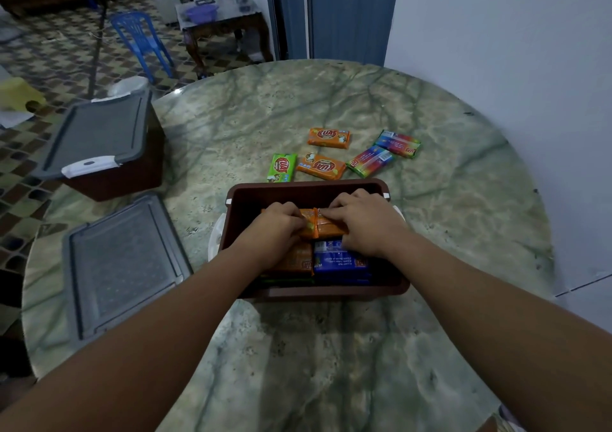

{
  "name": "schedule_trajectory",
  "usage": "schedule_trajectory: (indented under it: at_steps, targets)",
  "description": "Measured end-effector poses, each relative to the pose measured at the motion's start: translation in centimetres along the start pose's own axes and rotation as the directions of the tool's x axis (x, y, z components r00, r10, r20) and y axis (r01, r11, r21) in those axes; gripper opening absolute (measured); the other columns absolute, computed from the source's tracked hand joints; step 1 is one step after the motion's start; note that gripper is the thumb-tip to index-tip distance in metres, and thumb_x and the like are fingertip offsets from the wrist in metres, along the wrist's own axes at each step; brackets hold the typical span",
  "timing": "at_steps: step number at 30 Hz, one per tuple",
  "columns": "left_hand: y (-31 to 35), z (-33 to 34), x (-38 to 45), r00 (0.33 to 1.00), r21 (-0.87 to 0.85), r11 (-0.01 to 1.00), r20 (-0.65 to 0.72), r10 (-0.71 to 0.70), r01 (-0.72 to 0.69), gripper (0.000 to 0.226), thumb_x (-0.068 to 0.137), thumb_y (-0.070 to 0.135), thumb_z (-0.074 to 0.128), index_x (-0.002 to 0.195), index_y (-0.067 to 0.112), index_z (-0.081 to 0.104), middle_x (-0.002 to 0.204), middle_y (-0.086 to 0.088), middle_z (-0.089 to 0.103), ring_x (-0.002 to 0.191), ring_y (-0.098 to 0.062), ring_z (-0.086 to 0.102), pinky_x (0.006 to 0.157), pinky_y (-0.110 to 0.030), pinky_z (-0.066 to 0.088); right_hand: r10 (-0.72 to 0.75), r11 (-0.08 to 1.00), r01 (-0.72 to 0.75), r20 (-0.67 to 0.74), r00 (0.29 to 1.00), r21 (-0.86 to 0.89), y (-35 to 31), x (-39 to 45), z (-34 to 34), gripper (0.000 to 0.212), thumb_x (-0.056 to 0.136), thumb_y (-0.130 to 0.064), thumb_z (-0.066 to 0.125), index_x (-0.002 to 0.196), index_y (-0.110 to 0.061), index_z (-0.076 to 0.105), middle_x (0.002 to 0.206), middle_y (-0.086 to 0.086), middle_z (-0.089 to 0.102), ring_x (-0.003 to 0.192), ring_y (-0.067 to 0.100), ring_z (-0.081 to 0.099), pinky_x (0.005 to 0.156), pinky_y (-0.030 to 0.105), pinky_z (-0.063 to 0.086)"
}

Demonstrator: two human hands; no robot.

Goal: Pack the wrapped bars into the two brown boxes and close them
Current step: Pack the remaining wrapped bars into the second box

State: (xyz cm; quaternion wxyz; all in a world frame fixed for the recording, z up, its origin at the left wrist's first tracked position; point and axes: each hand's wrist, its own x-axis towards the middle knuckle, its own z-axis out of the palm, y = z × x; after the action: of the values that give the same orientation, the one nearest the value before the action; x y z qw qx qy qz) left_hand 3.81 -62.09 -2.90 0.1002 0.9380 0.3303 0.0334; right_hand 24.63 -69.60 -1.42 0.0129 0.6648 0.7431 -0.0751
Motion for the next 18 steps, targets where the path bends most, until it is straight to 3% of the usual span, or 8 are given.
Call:
schedule_trajectory:
  at_steps: [4,7,9,11,13,18]
  targets:
    - [0.2,0.3,-0.2,0.999,-0.015,1.000,-0.037,-0.027,0.026,0.036,0.097,0.021,0.064,0.133,0.017,0.066,0.135,0.000,0.056,0.121,-0.021,0.049,0.106,-0.037,0.042,0.013,1.000,-0.013,-0.020,1.000,0.010,-0.1,-0.2,-0.1,0.071,0.089,-0.040,0.071,0.154,-0.041,0.041,0.144,-0.008,0.048,0.128,0.020,0.041,0.107,0.040,0.038]
    - [0.3,-0.1,-0.5,0.999,-0.025,0.999,-0.008,-0.039,0.039,0.040,0.094,0.032,0.067,0.132,0.018,0.065,0.131,-0.002,0.055,0.118,-0.022,0.050,0.101,-0.040,0.047,0.097,0.985,-0.067,-0.187,0.978,0.159,0.0,-0.5,0.0,0.055,0.089,-0.051,0.065,0.141,-0.036,0.056,0.130,-0.004,0.051,0.121,0.018,0.042,0.105,0.039,0.039]
    - [0.1,-0.6,-0.9,0.988,-0.002,0.996,-0.129,-0.084,0.084,0.042,0.092,0.042,0.066,0.128,0.019,0.066,0.122,-0.002,0.057,0.111,-0.021,0.051,0.091,-0.041,0.051,0.241,0.958,-0.160,-0.367,0.899,0.239,0.1,-0.8,0.2,0.043,0.092,-0.042,0.063,0.133,-0.030,0.059,0.122,-0.001,0.049,0.113,0.018,0.041,0.101,0.037,0.041]
    - [-0.5,-1.3,-1.1,0.935,0.044,0.978,-0.305,-0.182,0.205,0.041,0.092,0.042,0.065,0.126,0.019,0.064,0.118,-0.004,0.058,0.108,-0.024,0.050,0.087,-0.040,0.050,0.370,0.927,-0.285,-0.461,0.807,0.246,0.0,-1.0,0.5,0.042,0.093,-0.027,0.061,0.134,-0.026,0.056,0.124,0.004,0.047,0.112,0.022,0.042,0.099,0.038,0.042]
    - [-1.4,-2.1,-1.1,0.885,0.087,0.942,-0.378,-0.271,0.325,0.041,0.092,0.039,0.064,0.128,0.019,0.060,0.119,-0.007,0.055,0.109,-0.027,0.047,0.087,-0.041,0.048,0.419,0.906,-0.339,-0.436,0.796,0.253,0.0,-1.0,0.5,0.053,0.092,-0.015,0.060,0.144,-0.024,0.050,0.136,0.010,0.045,0.120,0.027,0.041,0.102,0.040,0.043]
    - [-3.5,-2.7,-0.7,0.866,-0.009,0.898,-0.261,-0.427,0.440,0.036,0.101,0.029,0.054,0.137,0.022,0.056,0.131,-0.007,0.051,0.116,-0.034,0.046,0.087,-0.047,0.049,0.403,0.906,-0.332,-0.295,0.866,0.263,0.1,-0.8,0.2,0.070,0.096,-0.006,0.059,0.158,-0.028,0.037,0.156,0.004,0.037,0.136,0.028,0.027,0.109,0.035,0.038]
